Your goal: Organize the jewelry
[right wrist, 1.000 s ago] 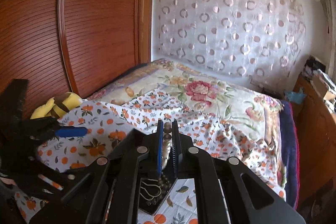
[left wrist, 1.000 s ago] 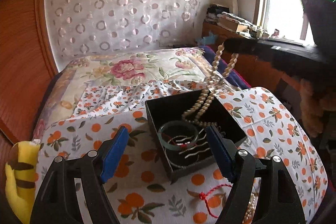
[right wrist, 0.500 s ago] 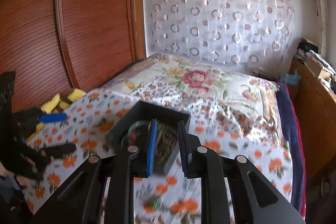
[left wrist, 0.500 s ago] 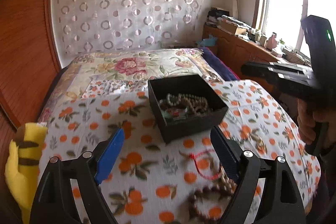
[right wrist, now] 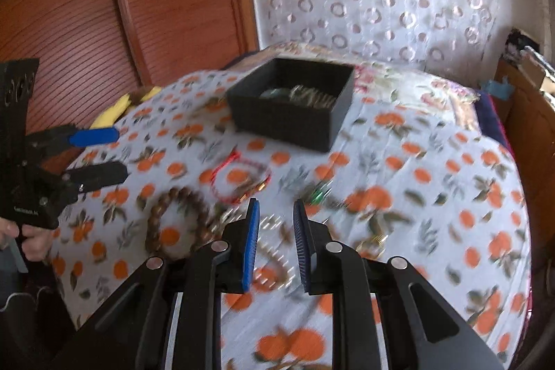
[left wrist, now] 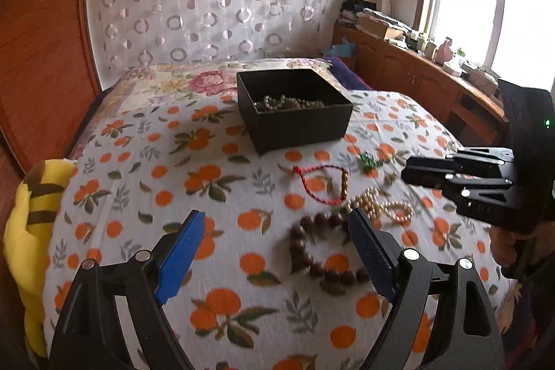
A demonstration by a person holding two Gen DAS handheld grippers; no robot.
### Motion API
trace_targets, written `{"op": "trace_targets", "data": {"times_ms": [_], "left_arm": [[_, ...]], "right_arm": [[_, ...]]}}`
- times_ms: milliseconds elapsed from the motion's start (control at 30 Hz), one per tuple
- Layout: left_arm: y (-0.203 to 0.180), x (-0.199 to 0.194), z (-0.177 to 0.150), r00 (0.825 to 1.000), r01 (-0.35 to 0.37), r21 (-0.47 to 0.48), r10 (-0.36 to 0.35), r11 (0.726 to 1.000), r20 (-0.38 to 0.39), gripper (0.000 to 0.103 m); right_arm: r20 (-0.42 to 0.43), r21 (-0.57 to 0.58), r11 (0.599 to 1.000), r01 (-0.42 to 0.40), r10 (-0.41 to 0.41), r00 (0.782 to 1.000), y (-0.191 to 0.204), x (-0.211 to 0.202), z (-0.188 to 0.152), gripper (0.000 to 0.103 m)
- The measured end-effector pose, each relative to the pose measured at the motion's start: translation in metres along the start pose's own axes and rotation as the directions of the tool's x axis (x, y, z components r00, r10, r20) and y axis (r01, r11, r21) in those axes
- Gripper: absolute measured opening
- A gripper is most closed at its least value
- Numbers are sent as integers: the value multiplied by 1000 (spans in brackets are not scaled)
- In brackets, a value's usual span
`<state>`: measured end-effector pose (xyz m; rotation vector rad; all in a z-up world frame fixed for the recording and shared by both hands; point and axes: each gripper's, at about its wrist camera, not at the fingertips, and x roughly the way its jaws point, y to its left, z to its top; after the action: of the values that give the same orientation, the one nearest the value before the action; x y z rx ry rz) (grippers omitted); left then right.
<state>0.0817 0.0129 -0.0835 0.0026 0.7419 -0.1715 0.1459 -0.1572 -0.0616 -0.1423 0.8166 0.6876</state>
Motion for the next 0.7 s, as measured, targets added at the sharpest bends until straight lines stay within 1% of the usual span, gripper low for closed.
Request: {"op": "trace_targets", "data": {"times_ms": [167,300,467,633,667,700], "left_arm": [[0,-1,-8,1000,8,-20,-8,1000,-13,82],[-2,-1,-12,1000,11,-20,-12,1000,-21,82],[-3,1,-16,1000,13,-20,-13,1000,-22,82],[-8,8,-20,999,10,-2,-10,1000,-41,81],[-9,10,-20,999,13,2,-13,1000,-44,80],[-10,12,-21,998,21,6,-21,1000,-53,74]], "right_arm": [[-52,-16,1000,-23,23,998,11,9,-12,22],[-93,-43,999,-8,4,996,18,14,-17,22],[-126,-40,999,21,-26,992,15,24,-19,22],[-103,-53,998,31,-36,994,14,25,-22,20],[-102,-56,998,33,-39,994,14,24,-22,20],[-102,-55,998,32,-38,994,14,24,-22,20]]}}
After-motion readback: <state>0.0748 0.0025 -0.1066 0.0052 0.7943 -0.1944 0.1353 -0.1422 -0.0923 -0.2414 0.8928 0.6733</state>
